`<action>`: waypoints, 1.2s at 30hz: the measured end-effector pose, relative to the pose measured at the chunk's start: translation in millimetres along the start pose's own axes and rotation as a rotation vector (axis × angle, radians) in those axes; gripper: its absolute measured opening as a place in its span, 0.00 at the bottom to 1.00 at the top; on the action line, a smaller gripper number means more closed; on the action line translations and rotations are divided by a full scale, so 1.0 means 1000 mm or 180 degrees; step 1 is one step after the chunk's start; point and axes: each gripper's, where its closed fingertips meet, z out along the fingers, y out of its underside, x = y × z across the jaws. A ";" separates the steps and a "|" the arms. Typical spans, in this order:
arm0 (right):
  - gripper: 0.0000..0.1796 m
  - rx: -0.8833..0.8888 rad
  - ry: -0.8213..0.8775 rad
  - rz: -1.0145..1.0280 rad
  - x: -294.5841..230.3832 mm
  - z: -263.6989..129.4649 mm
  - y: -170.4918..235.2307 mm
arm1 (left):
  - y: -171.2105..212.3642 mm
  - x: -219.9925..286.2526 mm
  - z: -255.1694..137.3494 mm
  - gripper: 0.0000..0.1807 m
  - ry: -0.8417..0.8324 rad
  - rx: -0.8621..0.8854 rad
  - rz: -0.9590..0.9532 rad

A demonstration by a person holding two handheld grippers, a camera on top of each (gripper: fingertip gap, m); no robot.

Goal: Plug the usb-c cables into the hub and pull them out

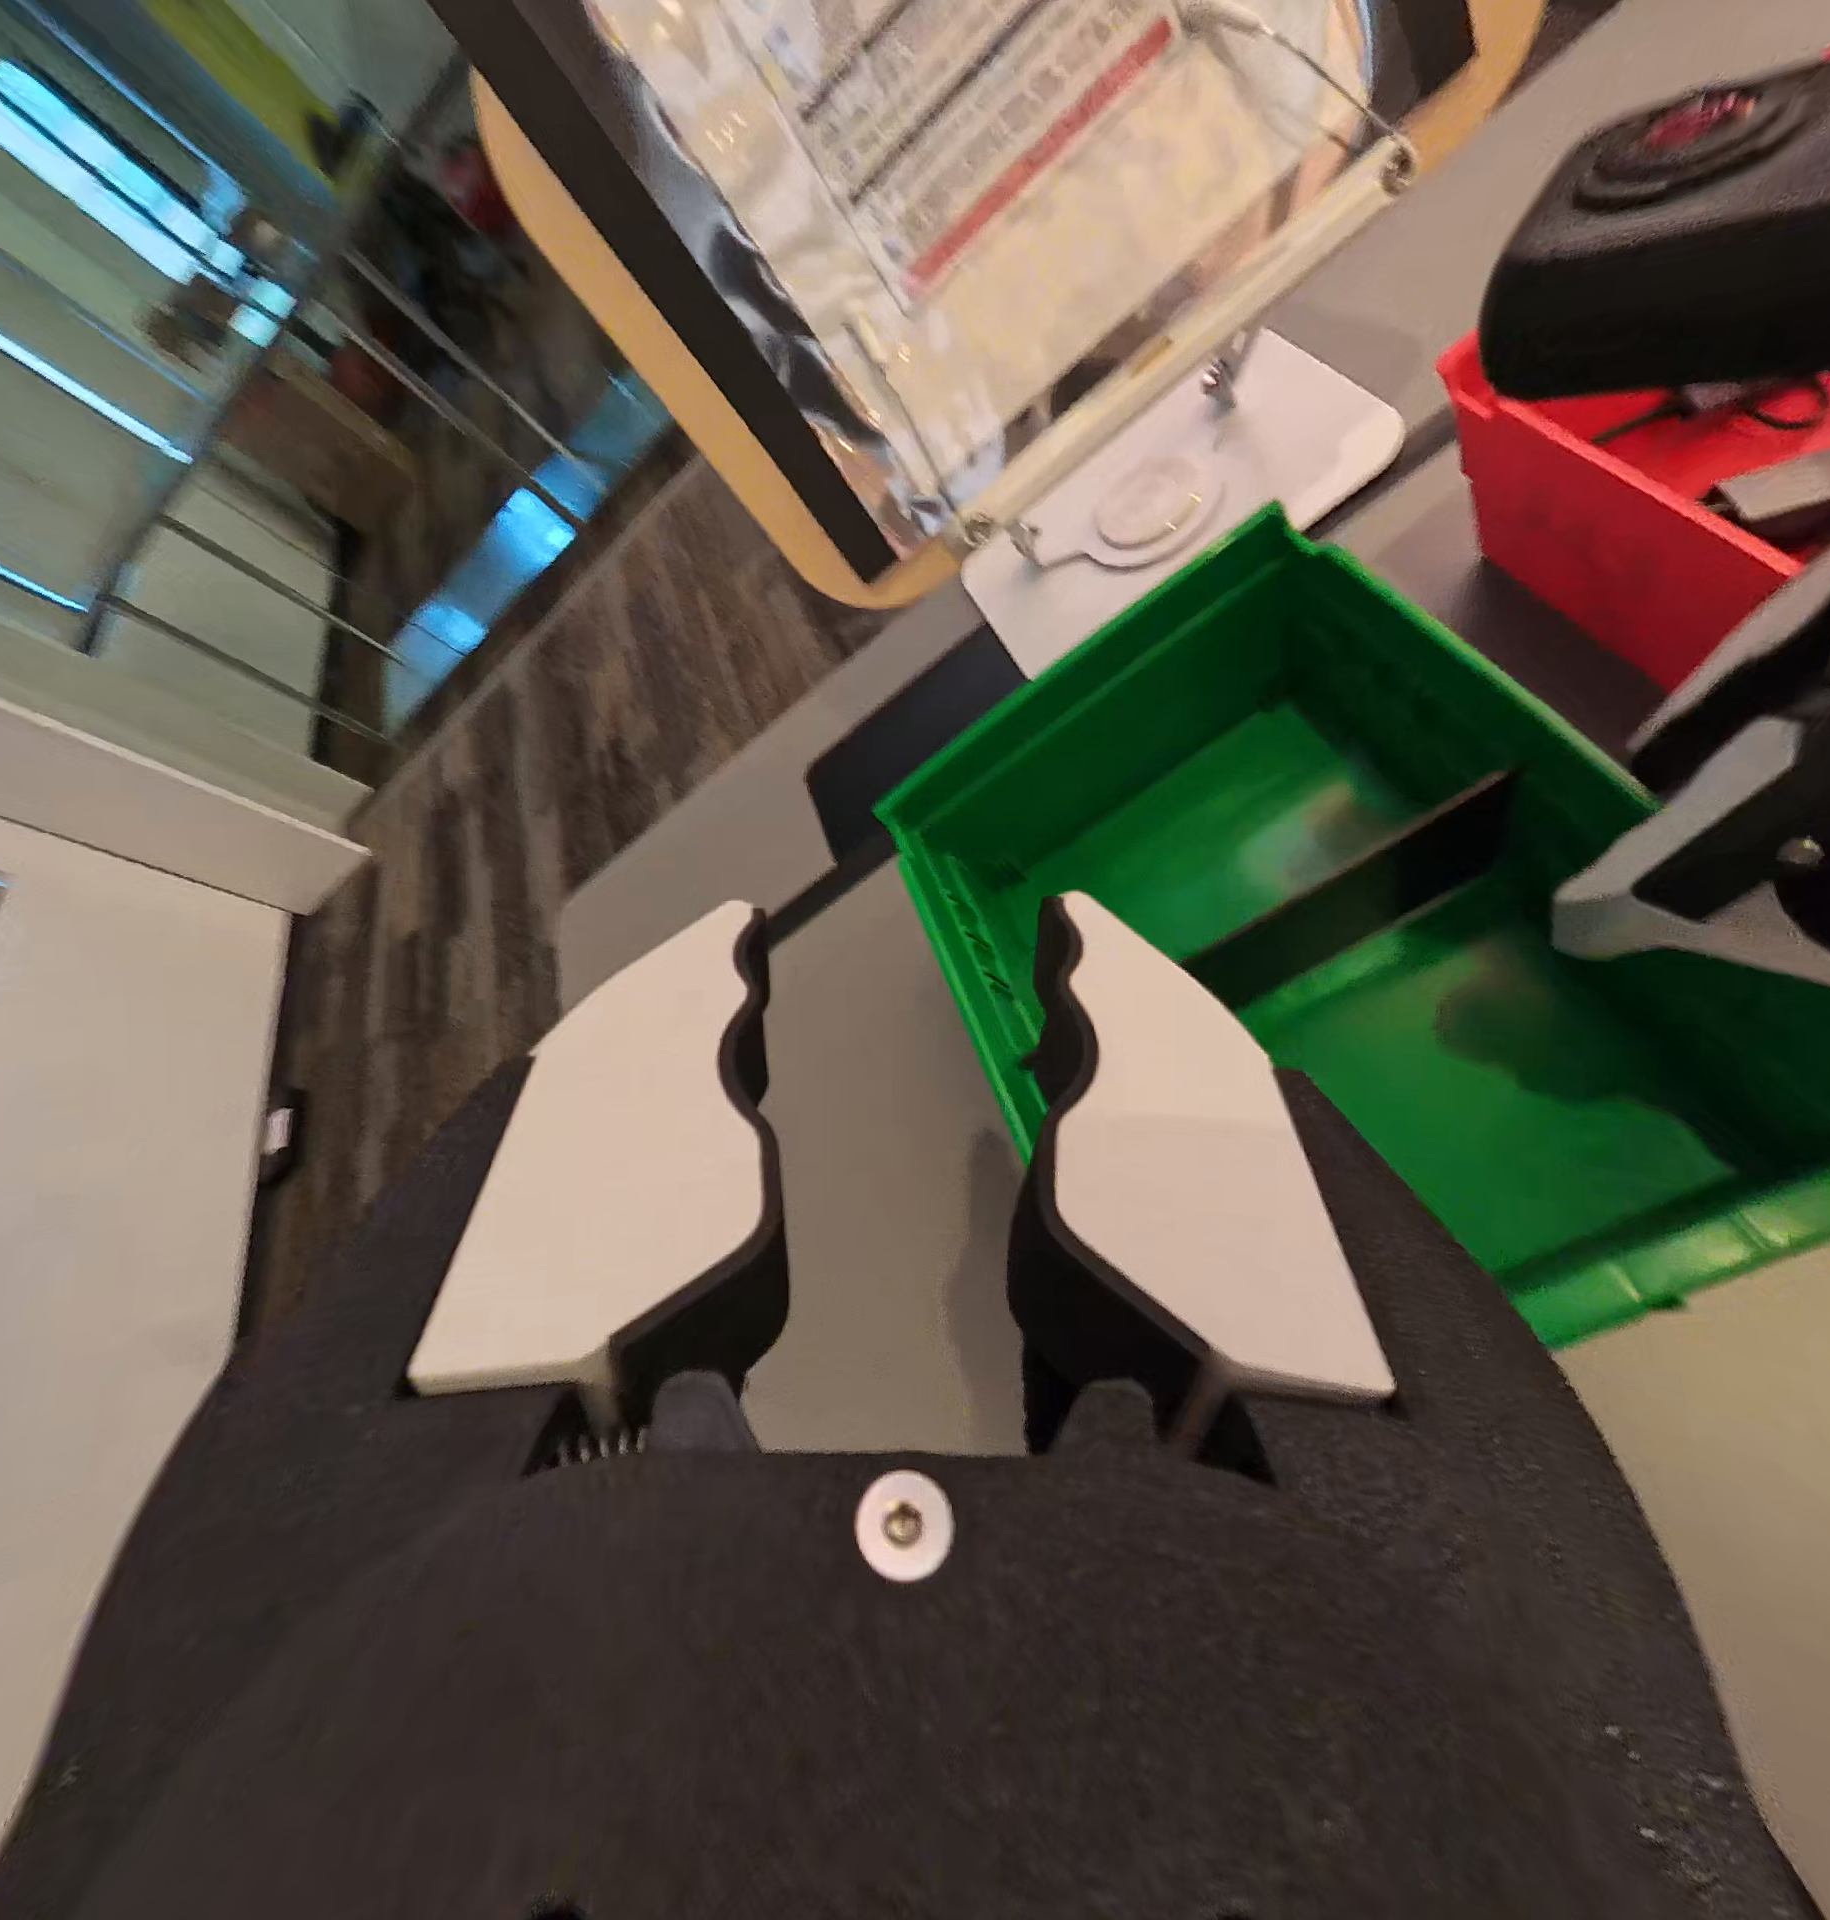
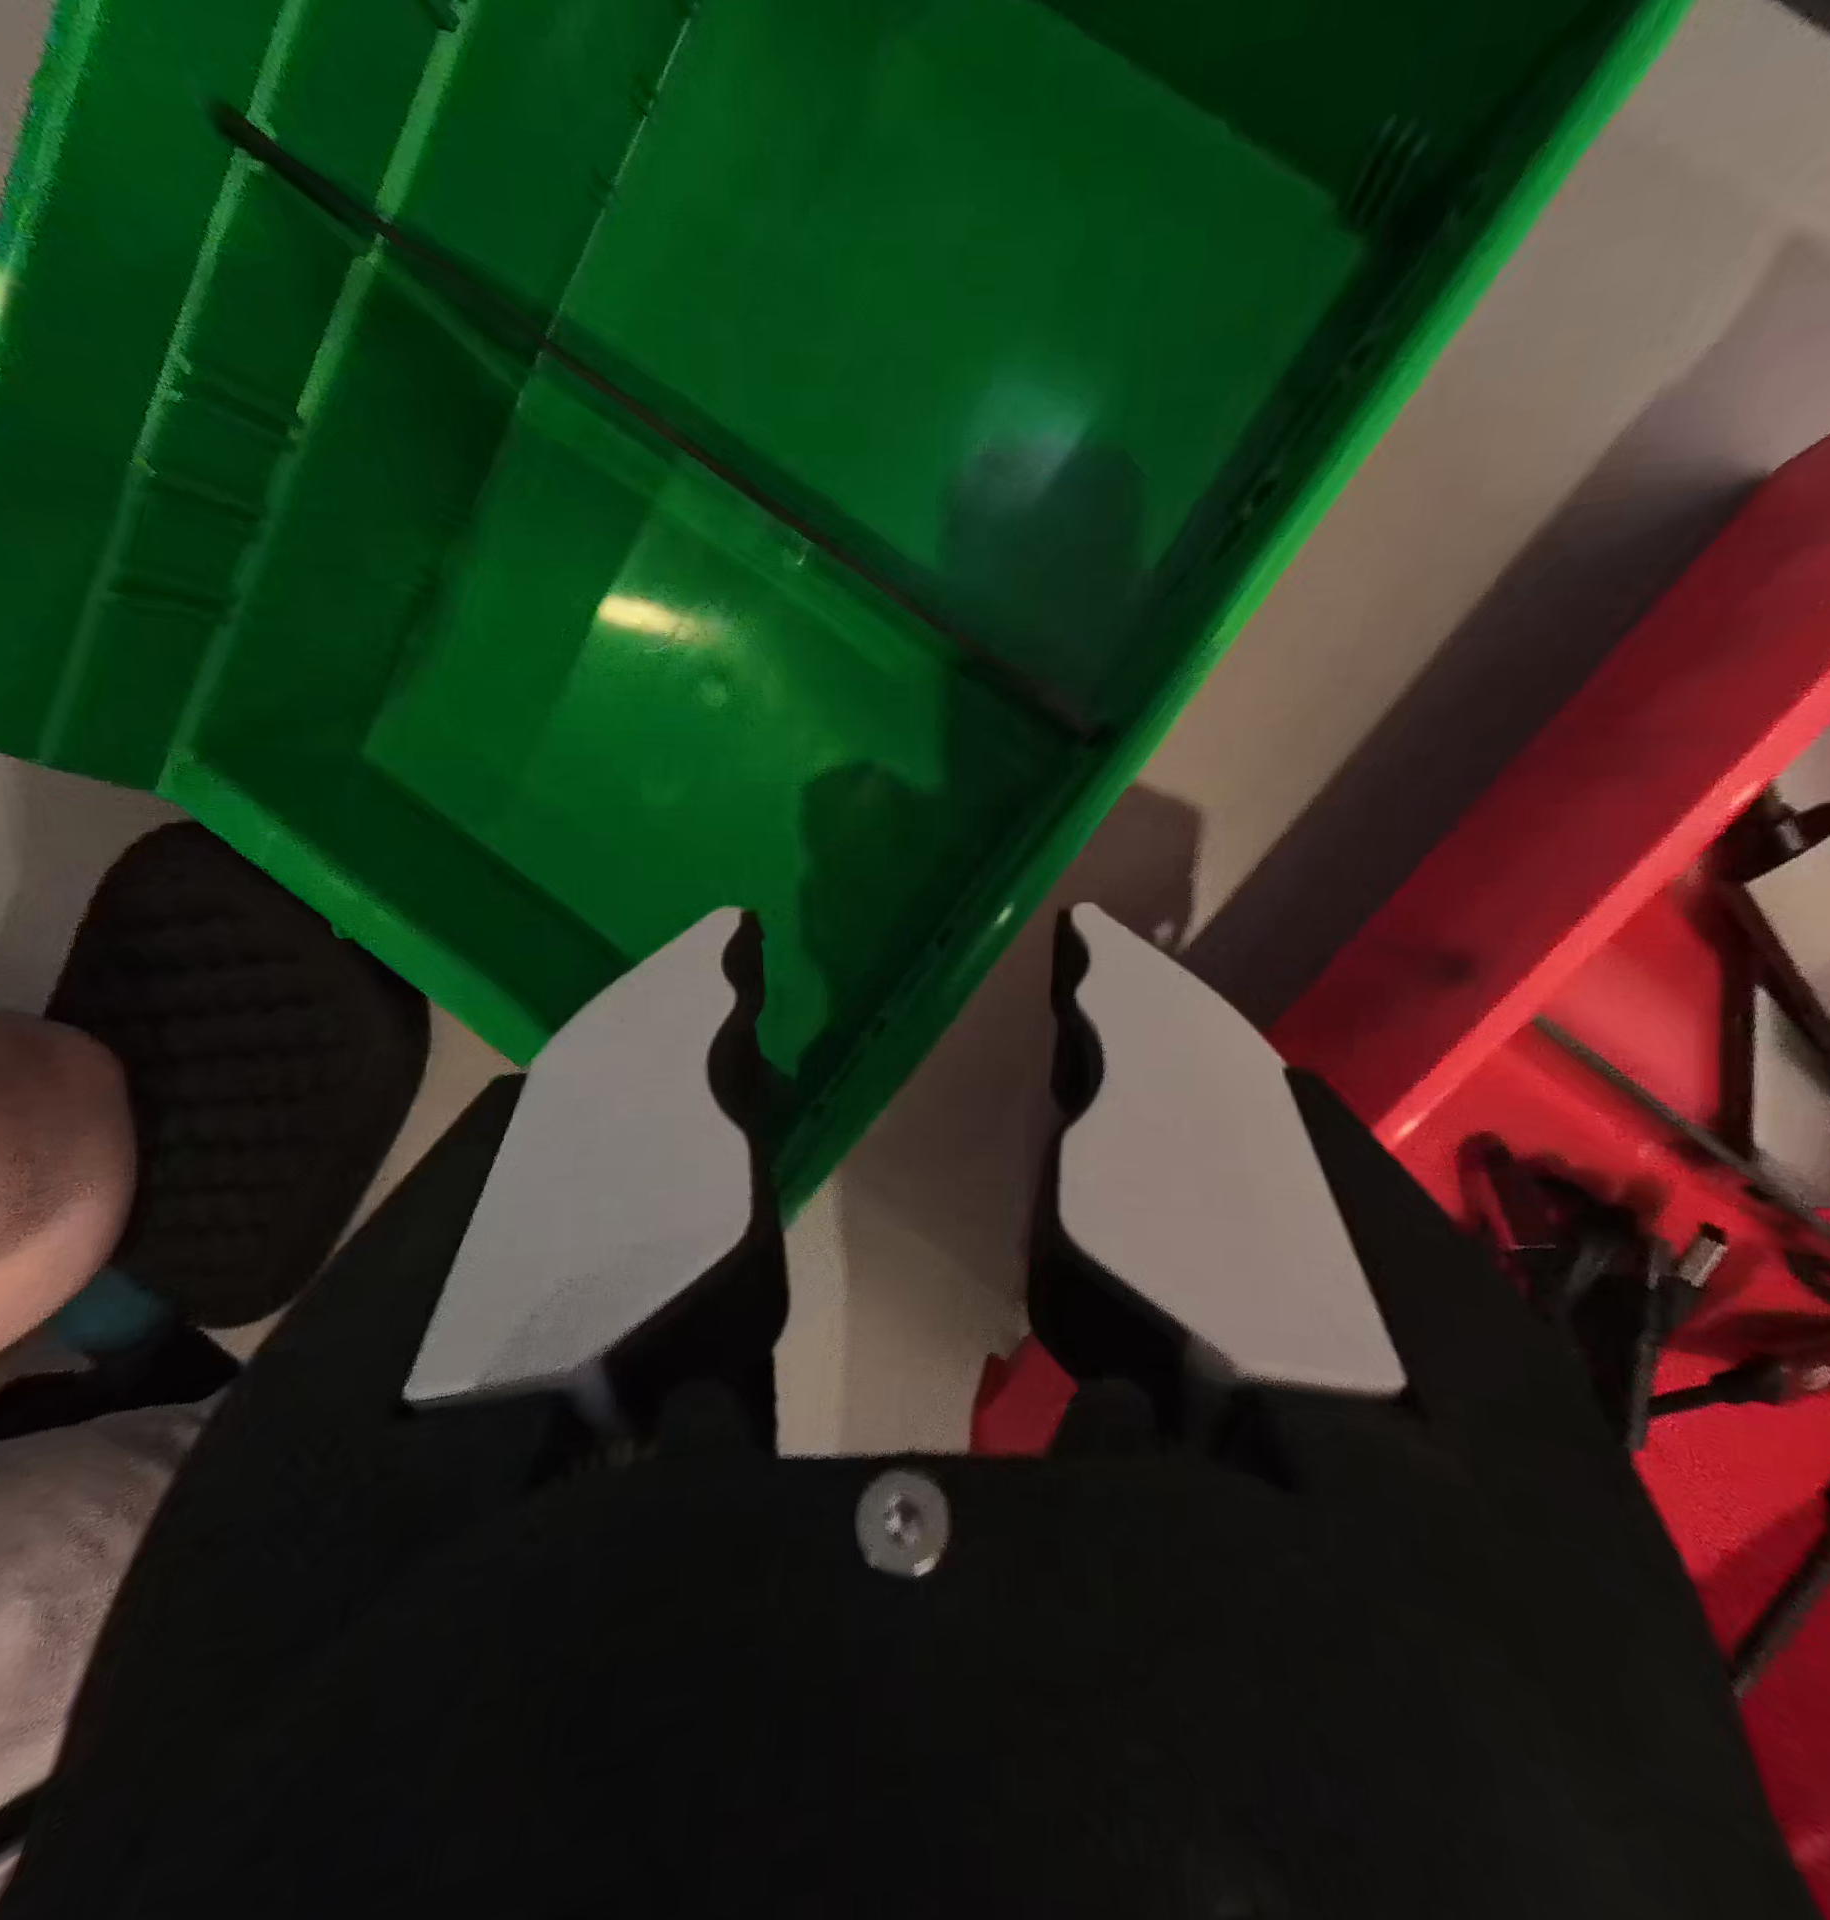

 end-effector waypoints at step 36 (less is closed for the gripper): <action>0.03 -0.0491 -0.0167 0.1025 0.017 -0.045 -0.030 | -0.065 -0.025 -0.157 0.35 0.0562 0.2759 -0.1190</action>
